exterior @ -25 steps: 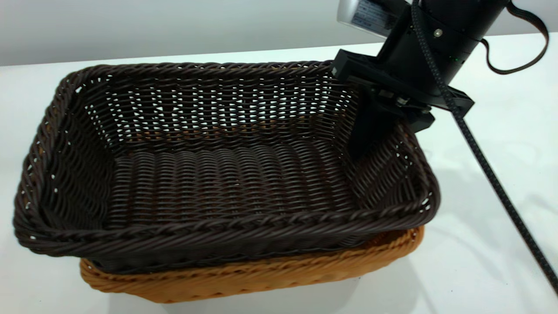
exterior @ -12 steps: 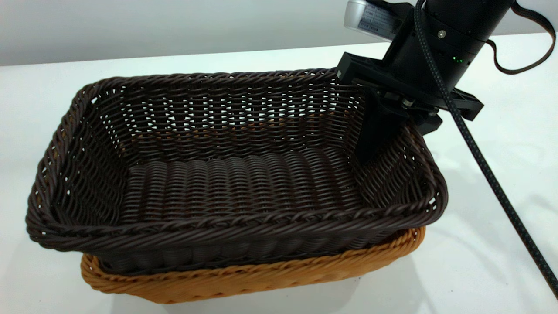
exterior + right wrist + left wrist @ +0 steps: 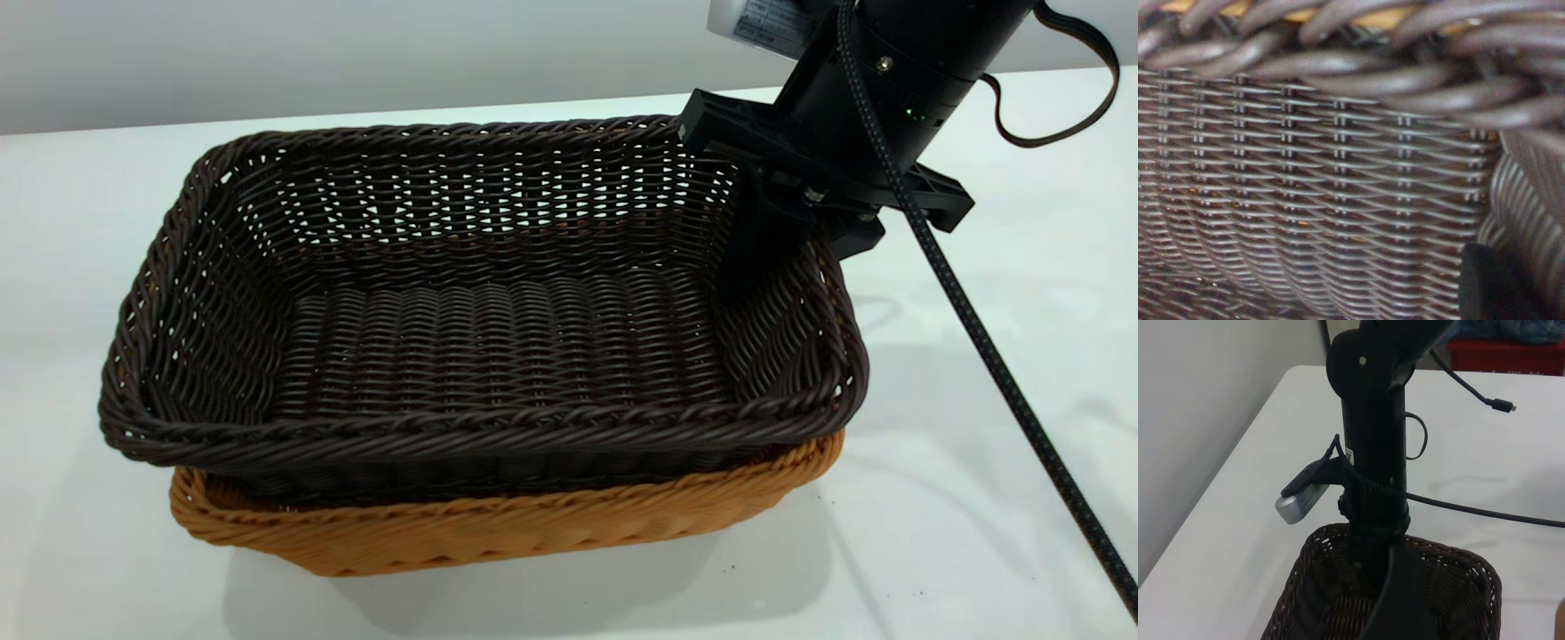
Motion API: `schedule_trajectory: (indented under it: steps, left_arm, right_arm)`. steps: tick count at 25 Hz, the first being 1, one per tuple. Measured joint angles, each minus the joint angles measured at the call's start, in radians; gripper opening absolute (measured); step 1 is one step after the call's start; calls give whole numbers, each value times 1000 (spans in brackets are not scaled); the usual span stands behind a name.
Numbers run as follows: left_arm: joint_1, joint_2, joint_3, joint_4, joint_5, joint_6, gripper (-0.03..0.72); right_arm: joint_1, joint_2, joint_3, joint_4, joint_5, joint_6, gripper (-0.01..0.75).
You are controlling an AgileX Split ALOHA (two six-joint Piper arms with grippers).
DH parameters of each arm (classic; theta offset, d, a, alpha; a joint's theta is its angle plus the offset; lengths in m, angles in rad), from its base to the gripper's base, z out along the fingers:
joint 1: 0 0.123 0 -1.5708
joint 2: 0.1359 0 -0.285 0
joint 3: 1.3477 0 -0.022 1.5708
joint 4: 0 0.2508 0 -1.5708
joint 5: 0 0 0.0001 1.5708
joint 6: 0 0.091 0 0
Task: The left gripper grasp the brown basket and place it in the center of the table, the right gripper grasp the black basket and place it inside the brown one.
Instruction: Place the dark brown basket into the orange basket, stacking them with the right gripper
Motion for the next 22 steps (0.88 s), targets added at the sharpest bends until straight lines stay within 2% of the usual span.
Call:
schedule_trajectory:
  steps: [9, 12, 17, 19, 22]
  left_arm:
    - [0, 0, 0, 0, -1, 1, 523]
    - [0, 0, 0, 0, -1, 1, 523]
    - [0, 0, 0, 0, -1, 1, 523]
    - [0, 0, 0, 0, -1, 1, 523]
    - [0, 0, 0, 0, 0, 1, 523]
  right_arm:
    - [0, 0, 0, -1, 2, -38, 129]
    - [0, -2, 0, 4, 15, -45, 218]
    - [1, -2, -1, 14, 57, -55, 461]
    - [1, -3, -1, 13, 81, -78, 512]
    - [1, -3, -1, 5, 104, -78, 533]
